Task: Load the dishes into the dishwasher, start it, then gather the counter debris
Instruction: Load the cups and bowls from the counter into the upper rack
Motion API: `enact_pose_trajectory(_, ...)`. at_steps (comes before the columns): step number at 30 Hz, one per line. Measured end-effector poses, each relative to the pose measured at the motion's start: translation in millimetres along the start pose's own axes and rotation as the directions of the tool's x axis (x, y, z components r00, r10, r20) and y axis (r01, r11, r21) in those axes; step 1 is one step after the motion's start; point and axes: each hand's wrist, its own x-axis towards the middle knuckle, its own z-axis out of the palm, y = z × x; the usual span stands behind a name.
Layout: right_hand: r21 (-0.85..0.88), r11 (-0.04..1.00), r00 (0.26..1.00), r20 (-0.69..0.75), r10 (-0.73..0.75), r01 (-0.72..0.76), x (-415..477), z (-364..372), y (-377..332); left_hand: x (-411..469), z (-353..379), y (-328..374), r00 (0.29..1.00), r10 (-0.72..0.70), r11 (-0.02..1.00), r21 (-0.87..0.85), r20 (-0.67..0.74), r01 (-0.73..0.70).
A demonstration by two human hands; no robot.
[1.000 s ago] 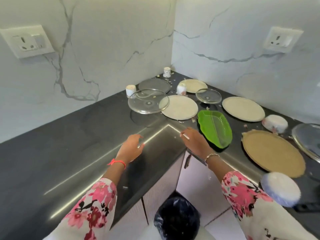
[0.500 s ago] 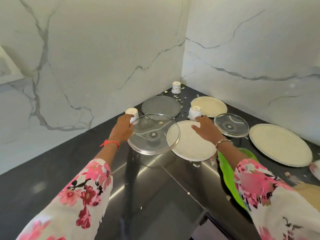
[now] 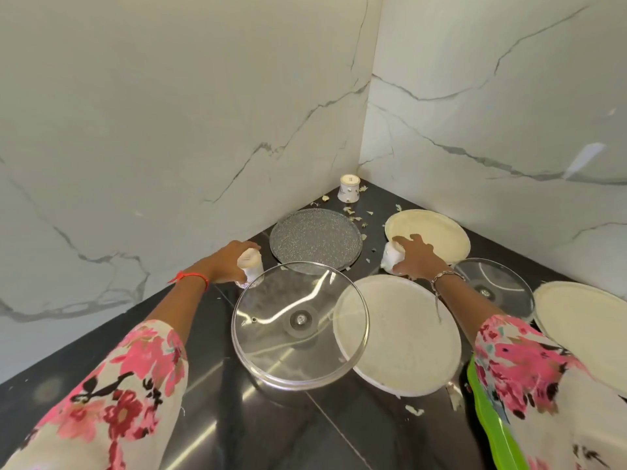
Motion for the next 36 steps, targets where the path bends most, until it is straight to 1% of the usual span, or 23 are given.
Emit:
enact_pose_trajectory(2,0.039,0.999,1.0,0.02,-0.013,0.012,7.8,3.7,3.0,6.6,0.5,-2.8,1.0,0.017,1.0,0.015,0.011,-0.017)
enact_pose_trajectory(4,0.05,0.999,1.0,0.007,-0.021,0.021,12.8,8.4,2.6,11.6,2.3,-3.9,1.0,0.025,0.999,0.048,0.01,-0.026)
enact_pose_trajectory(7,0.017,1.0,0.999,-0.034,-0.021,0.021,17.6,12.2,-1.4,17.6,5.3,-6.0,1.0,0.024,0.999,0.045,-0.02,-0.023)
enact_pose_trajectory(10,0.023,0.999,0.998,-0.065,-0.024,0.026,20.3,13.5,-2.6,20.6,4.8,-4.2,0.998,0.016,0.999,0.05,-0.067,-0.013)
enact_pose_trajectory(13,0.027,0.999,0.99,-0.133,-0.038,0.042,18.2,11.9,-4.5,19.0,2.5,-1.6,0.987,0.008,0.999,0.036,-0.163,-0.002)
enact_pose_trajectory(16,-0.02,0.998,0.976,-0.209,-0.062,0.059,10.3,0.0,-8.7,11.8,-6.3,8.0,0.955,0.004,1.0,0.016,-0.297,0.001)
enact_pose_trajectory(19,-0.083,0.996,0.975,-0.218,-0.051,0.033,-4.2,-12.8,-10.2,-1.2,-15.9,27.3,0.923,0.011,1.0,-0.011,-0.386,-0.017)
enact_pose_trajectory(22,-0.109,0.993,0.979,-0.196,-0.055,0.034,-25.5,-23.6,-12.7,-21.3,-18.8,52.0,0.918,0.015,0.999,-0.037,-0.396,-0.033)
enact_pose_trajectory(25,0.042,0.999,0.987,-0.157,-0.024,0.031,-53.9,-30.0,-13.1,-48.1,-12.1,80.3,0.922,0.023,0.998,-0.046,-0.386,-0.044)
enact_pose_trajectory(26,0.061,0.997,0.987,-0.155,-0.041,0.051,-67.2,-31.0,-13.1,-59.2,-7.5,90.9,0.922,0.033,0.997,-0.047,-0.386,-0.055)
enact_pose_trajectory(31,0.123,0.983,0.982,-0.145,-0.119,0.138,-144.3,-23.2,-4.7,-117.2,33.4,133.3,0.923,0.099,0.986,-0.086,-0.372,-0.14)
enact_pose_trajectory(36,0.201,0.968,0.985,-0.121,-0.127,0.149,-225.0,-0.7,10.2,-179.7,89.4,168.8,0.936,0.136,0.974,-0.131,-0.324,-0.187)
